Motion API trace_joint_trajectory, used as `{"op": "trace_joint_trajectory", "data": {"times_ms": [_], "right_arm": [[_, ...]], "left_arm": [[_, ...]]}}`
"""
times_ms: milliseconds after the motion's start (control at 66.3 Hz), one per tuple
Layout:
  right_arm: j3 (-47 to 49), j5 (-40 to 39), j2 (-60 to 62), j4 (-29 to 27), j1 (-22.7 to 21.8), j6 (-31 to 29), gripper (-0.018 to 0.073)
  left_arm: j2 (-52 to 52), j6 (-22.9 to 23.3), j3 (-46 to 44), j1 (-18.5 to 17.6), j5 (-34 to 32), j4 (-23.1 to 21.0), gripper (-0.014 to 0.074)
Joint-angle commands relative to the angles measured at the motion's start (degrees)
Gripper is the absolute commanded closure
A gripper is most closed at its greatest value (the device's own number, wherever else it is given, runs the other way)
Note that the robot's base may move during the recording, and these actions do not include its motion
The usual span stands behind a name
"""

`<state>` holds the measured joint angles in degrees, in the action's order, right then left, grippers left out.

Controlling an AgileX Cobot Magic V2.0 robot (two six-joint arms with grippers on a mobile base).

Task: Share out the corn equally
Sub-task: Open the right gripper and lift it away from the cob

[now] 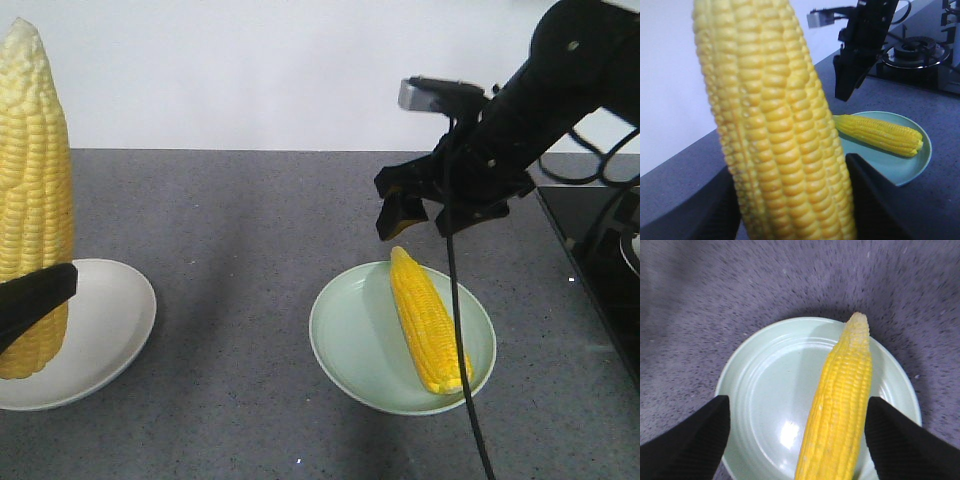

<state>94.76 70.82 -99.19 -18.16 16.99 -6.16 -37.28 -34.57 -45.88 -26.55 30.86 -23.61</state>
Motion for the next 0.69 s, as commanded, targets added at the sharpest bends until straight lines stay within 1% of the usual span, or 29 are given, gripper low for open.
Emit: {"op": "trace_joint_trajectory", "data": {"times_ms": [0, 211, 317, 482, 678], "right_arm": [[0.0, 0.9, 7.5, 1.5, 2.6, -0.8, 0.0029], [-9.1, -6.6, 19.5, 4.6, 10.7, -0.7, 0.0046], [-15.8, -11.3, 25.7, 5.6, 13.5, -0.6, 0.0052], [-26.1, -19.0, 34.9, 5.9, 15.5, -1.7, 0.0053], [-34.0, -23.3, 43.3, 5.8, 15.4, -2.4, 0.0053]], "left_arm": [[0.0, 1.8, -1.3, 0.2, -4.0, -1.3, 0.0273], [0.0, 2.0, -1.3, 0.2, -4.0, -1.1, 0.0273], [0.0, 2.0, -1.3, 0.2, -4.1, -1.1, 0.0273], [0.0, 2.0, -1.3, 0.2, -4.0, -1.1, 0.0273], [0.0, 2.0, -1.3, 0.2, -3.7, -1.1, 0.0273]]}}
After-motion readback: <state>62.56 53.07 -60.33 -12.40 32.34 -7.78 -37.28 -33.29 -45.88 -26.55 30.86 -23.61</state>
